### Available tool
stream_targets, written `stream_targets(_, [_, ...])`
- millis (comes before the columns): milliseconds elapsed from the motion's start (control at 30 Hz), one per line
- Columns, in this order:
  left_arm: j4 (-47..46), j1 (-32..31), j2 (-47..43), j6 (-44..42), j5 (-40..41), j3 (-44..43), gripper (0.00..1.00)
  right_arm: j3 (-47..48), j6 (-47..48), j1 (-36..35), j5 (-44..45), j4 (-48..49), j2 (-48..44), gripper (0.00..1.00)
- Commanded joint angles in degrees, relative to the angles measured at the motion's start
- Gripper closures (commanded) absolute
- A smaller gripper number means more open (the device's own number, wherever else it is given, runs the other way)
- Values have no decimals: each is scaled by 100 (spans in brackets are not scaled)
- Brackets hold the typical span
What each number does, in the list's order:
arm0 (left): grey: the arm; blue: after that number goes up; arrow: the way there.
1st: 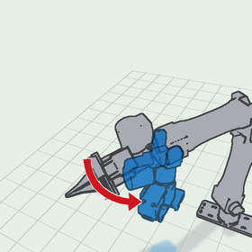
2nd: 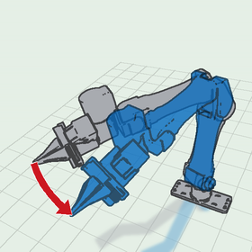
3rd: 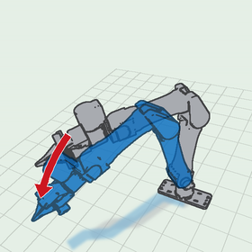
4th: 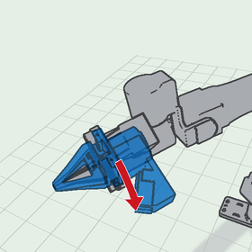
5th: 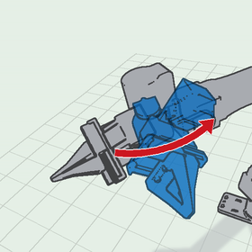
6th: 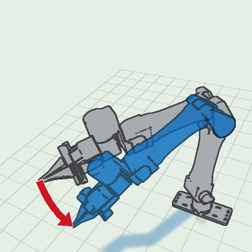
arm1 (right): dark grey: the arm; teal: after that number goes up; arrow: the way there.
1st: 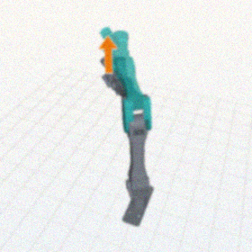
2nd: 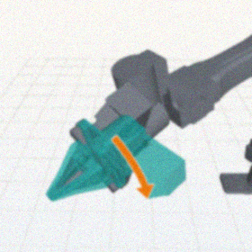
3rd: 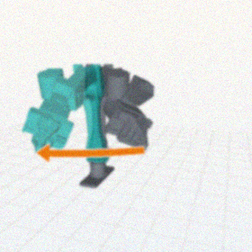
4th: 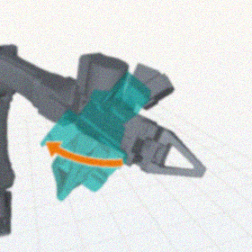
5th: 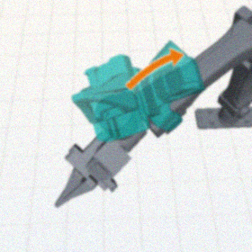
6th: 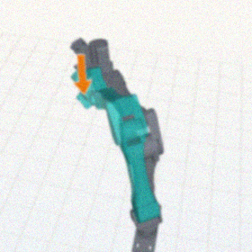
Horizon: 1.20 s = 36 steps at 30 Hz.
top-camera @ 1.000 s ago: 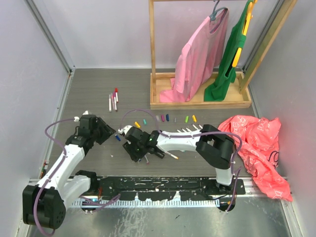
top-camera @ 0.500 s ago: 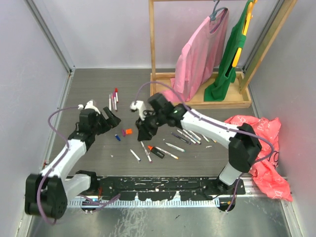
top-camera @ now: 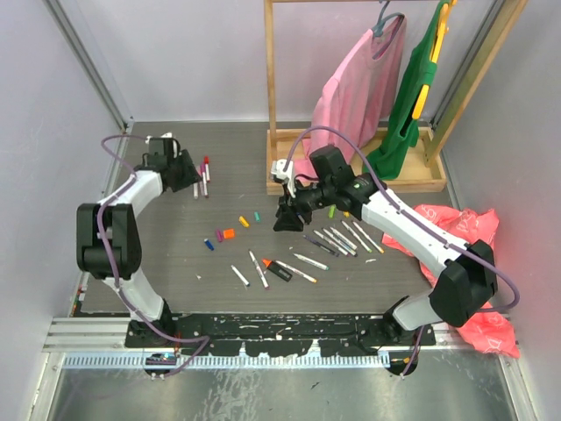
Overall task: Open the pen caps
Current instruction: Pick up the pen from the center of the board.
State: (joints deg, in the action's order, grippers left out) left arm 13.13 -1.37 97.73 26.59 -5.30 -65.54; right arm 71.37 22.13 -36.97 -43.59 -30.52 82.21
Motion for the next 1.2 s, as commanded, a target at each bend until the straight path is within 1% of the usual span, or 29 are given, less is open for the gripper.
stream_targets(0, [1023, 48, 501, -643, 416, -940, 58, -32, 204, 17, -290, 28, -71, 52])
stream_targets(33, [1161, 49, 638, -686, 399, -1120, 63, -29, 204, 15, -283, 29, -48, 52])
stream_targets(100, [1304, 49, 851, -711, 345, -1357, 64, -24, 212, 16, -284, 18, -3, 52])
stream_targets(433, [1932, 49, 1749, -859, 284, -2410, 63, -17, 230, 23, -299, 6, 45, 51])
stream_targets(600, [2058, 49, 1969, -900, 322, -2604, 66, -20, 231, 25, -325, 3, 74, 51])
stream_targets(667, [2110, 49, 2027, -914, 371, -2664, 70, -15, 236, 24, -333, -2, 85, 51])
stream_targets(833, [2216, 49, 2199, -945, 397, -2819, 75, -3, 230, 27, -351, -16, 84, 51])
stream_targets(1167, [2325, 49, 2438, -927, 496, -2993, 75, -8, 225, 34, -386, -31, 80, 51])
